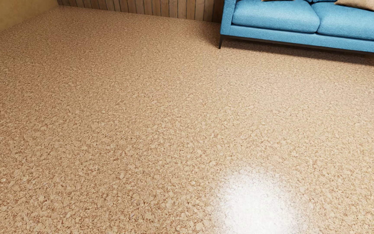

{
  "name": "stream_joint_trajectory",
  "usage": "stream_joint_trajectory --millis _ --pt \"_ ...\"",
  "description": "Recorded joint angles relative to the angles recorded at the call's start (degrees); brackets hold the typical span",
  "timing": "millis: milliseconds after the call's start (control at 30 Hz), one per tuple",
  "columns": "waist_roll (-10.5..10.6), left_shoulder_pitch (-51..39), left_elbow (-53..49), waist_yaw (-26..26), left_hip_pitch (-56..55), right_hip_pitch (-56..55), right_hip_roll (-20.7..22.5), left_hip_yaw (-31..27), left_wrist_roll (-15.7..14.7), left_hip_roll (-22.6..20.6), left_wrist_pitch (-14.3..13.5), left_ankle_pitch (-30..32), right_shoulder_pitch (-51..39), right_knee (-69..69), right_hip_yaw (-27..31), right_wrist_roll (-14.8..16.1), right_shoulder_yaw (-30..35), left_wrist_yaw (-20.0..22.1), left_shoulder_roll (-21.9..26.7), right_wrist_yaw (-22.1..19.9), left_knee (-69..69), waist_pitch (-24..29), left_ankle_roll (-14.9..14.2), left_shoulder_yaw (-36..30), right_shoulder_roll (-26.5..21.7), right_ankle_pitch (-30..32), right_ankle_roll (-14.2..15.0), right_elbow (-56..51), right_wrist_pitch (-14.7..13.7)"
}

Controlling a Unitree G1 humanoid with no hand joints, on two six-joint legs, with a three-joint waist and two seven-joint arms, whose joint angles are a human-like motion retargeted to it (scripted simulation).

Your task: Walk to the sofa

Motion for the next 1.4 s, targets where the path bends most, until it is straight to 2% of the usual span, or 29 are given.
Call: stream_joint_trajectory --millis 33,100,133,167,200,233,267,300,333,400,433,567,633,700,733,800,833,867,900,933,1000,1067,1100,1167,1267,1300,1333,1367,1400 --pt "1.59 -1.12 -0.94 -2.71 3.71 -5.63 0.55 0.00 0.00 0.44 0.00 -3.03 0.22 -2.13 0.00 0.00 1.39 0.00 -0.17 0.00 -1.17 0.23 0.00 1.52 0.02 -2.47 0.00 1.68 0.00" --pt "4.92 -3.47 -5.83 -9.25 10.66 -11.38 1.24 0.00 0.00 0.78 0.00 -10.29 2.19 -21.24 0.00 0.00 2.11 0.00 0.74 0.00 -2.59 0.57 0.00 2.15 -1.10 -4.25 0.00 2.07 0.00" --pt "6.21 -4.70 -7.28 -10.69 13.80 -12.75 0.94 0.00 0.00 1.05 0.00 -14.00 3.96 -33.64 0.00 0.00 0.92 0.00 0.71 0.00 -4.05 0.01 0.00 3.80 -1.52 -1.70 0.00 1.83 0.00" --pt "6.94 -5.73 -9.32 -11.42 16.57 -13.07 0.59 0.00 0.00 1.11 0.00 -17.39 5.33 -44.43 0.00 0.00 1.53 0.00 1.11 0.00 -4.85 -0.37 0.00 5.86 -1.59 11.89 0.00 1.85 0.00" --pt "7.85 -6.77 -11.07 -12.26 16.95 -16.23 -0.32 0.00 0.00 1.93 0.00 -21.32 6.67 -47.40 0.00 0.00 0.96 0.00 1.92 0.00 -3.78 -1.98 0.00 7.79 -1.47 28.12 0.00 2.22 0.00" --pt "7.53 -7.45 -12.63 -13.38 19.76 -17.19 -1.84 0.00 0.00 2.00 0.00 -25.33 8.14 -45.54 0.00 0.00 1.37 0.00 2.87 0.00 -2.77 -2.29 0.00 9.04 -1.38 32.25 0.00 2.35 0.00" --pt "7.52 -7.79 -13.93 -14.73 23.11 -15.66 -2.41 0.00 0.00 2.00 0.00 -27.33 9.46 -40.42 0.00 0.00 0.74 0.00 3.46 0.00 -0.46 -1.49 0.00 9.48 -1.34 25.17 0.00 2.13 0.00" --pt "8.71 -8.14 -14.24 -16.13 22.04 -14.56 -0.94 0.00 0.00 3.00 0.00 -24.80 8.66 -38.37 0.00 0.00 2.39 0.00 3.11 0.00 4.30 -1.49 0.00 10.45 -1.54 16.36 0.00 3.37 0.00" --pt "9.88 -8.82 -12.88 -17.57 19.12 -12.79 -1.18 0.00 0.00 4.06 0.00 -17.62 7.20 -36.11 0.00 0.00 3.03 0.00 1.04 0.00 10.76 -1.13 0.00 12.69 -1.59 10.26 0.00 4.74 0.00" --pt "11.91 -10.67 -12.38 -15.64 12.92 -8.09 -3.08 0.00 0.00 6.30 0.00 -2.36 3.45 -37.12 0.00 0.00 3.17 0.00 -1.03 0.00 16.50 0.11 0.00 7.56 -3.62 4.74 0.00 6.20 0.00" --pt "12.14 -9.84 -13.61 -13.70 8.68 -5.85 -4.76 0.00 0.00 7.41 0.00 -0.57 2.86 -38.26 0.00 0.00 0.85 0.00 -1.43 0.00 17.69 -0.07 0.00 6.79 -3.94 3.19 0.00 5.09 0.00" --pt "10.05 -4.58 -8.90 -6.97 -5.14 5.30 -7.98 0.00 0.00 12.63 0.00 -4.55 2.63 -40.76 0.00 0.00 -0.50 0.00 -2.31 0.00 10.90 -1.20 0.00 1.14 -3.94 -4.11 0.00 -1.98 0.00" --pt "8.70 -1.30 -6.34 -3.79 -10.54 11.46 -6.76 0.00 0.00 14.25 0.00 -7.19 1.77 -42.99 0.00 0.00 -0.06 0.00 -1.69 0.00 2.36 -1.94 0.00 0.81 -3.36 -6.62 0.00 -5.02 0.00" --pt "8.02 1.42 -3.01 -0.40 -14.79 16.08 -4.48 0.00 0.00 15.66 0.00 -15.54 -0.22 -44.68 0.00 0.00 -0.10 0.00 -0.60 0.00 -3.17 -2.37 0.00 -1.65 -3.77 -9.51 0.00 -7.24 0.00" --pt "7.35 2.54 -1.21 2.26 -16.61 17.30 -4.39 0.00 0.00 16.84 0.00 -15.42 -2.04 -44.26 0.00 0.00 1.48 0.00 -0.05 0.00 -3.53 -1.98 0.00 -3.37 -4.15 -10.90 0.00 -8.09 0.00" --pt "5.14 4.45 1.95 6.68 -21.98 20.86 -5.88 0.00 0.00 17.12 0.00 1.00 -4.65 -43.09 0.00 0.00 1.99 0.00 0.53 0.00 4.11 -0.52 0.00 -4.76 -4.98 -9.21 0.00 -9.05 0.00" --pt "3.90 3.95 4.30 7.64 -23.05 22.27 -6.69 0.00 0.00 15.66 0.00 2.91 -4.43 -42.28 0.00 0.00 0.64 0.00 0.38 0.00 7.66 -0.25 0.00 -6.40 -4.94 -4.95 0.00 -8.96 0.00" --pt "2.96 3.92 5.16 8.46 -21.48 20.89 -8.02 0.00 0.00 13.75 0.00 0.13 -3.35 -38.26 0.00 0.00 -0.12 0.00 0.40 0.00 8.75 -0.96 0.00 -8.09 -4.83 1.14 0.00 -8.08 0.00" --pt "2.75 4.65 5.05 7.63 -19.43 16.55 -7.63 0.00 0.00 12.35 0.00 -3.78 -2.48 -32.90 0.00 0.00 0.59 0.00 0.13 0.00 9.56 -2.03 0.00 -7.25 -4.61 6.75 0.00 -6.53 0.00" --pt "2.46 5.31 3.34 4.42 -16.71 11.51 -6.26 0.00 0.00 10.55 0.00 -7.59 -2.15 -24.87 0.00 0.00 1.12 0.00 0.07 0.00 9.54 -2.39 0.00 -5.51 -4.33 7.28 0.00 -5.06 0.00" --pt "1.56 2.31 0.36 -2.73 -5.50 2.48 -4.26 0.00 0.00 5.11 0.00 -12.16 -0.20 -8.11 0.00 0.00 2.64 0.00 0.29 0.00 4.79 -0.04 0.00 -7.02 -3.89 1.53 0.00 -4.12 0.00" --pt "1.93 -2.23 -4.80 -8.26 7.30 -9.54 -0.67 0.00 0.00 2.23 0.00 -18.52 2.88 -2.87 0.00 0.00 5.36 0.00 0.65 0.00 -2.45 0.88 0.00 -3.46 -3.64 -6.13 0.00 -2.79 0.00" --pt "2.00 -4.41 -7.91 -11.23 12.05 -16.40 0.26 0.00 0.00 1.54 0.00 -21.71 4.17 -5.32 0.00 0.00 7.42 0.00 0.84 0.00 -5.20 0.50 0.00 0.26 -3.85 -7.18 0.00 -1.81 0.00" --pt "2.53 -8.15 -15.18 -17.52 22.48 -23.19 2.06 0.00 0.00 4.04 0.00 -28.11 7.34 -20.30 0.00 0.00 9.23 0.00 1.89 0.00 -9.22 0.32 0.00 8.13 -3.64 -5.94 0.00 -0.06 0.00" --pt "2.23 -15.33 -22.85 -22.04 33.76 -27.92 1.57 0.00 0.00 6.04 0.00 -35.18 11.47 -48.22 0.00 0.00 10.04 0.00 3.26 0.00 -12.28 -2.42 0.00 14.92 -3.35 -1.79 0.00 1.15 0.00" --pt "1.81 -16.50 -24.92 -23.59 36.39 -29.33 0.79 0.00 0.00 7.04 0.00 -35.12 12.26 -49.68 0.00 0.00 10.12 0.00 3.77 0.00 -12.19 -3.19 0.00 16.83 -3.49 -3.43 0.00 1.34 0.00" --pt "2.39 -17.05 -25.97 -26.29 38.57 -30.31 0.60 0.00 0.00 10.26 0.00 -33.17 12.99 -46.77 0.00 0.00 10.03 0.00 3.74 0.00 -10.95 -3.18 0.00 18.41 -3.50 -2.91 0.00 1.70 0.00" --pt "3.69 -16.66 -26.07 -27.37 39.28 -32.88 1.35 0.00 0.00 13.32 0.00 -28.68 12.79 -38.83 0.00 0.00 10.85 0.00 3.22 0.00 -7.52 -3.25 0.00 19.41 -3.44 1.45 0.00 3.17 0.00" --pt "5.98 -15.24 -24.08 -26.94 38.67 -33.61 3.93 0.00 0.00 16.70 0.00 -20.62 11.56 -31.31 0.00 0.00 12.11 0.00 1.54 0.00 -0.76 -2.50 0.00 19.52 -3.26 2.19 0.00 6.24 0.00"
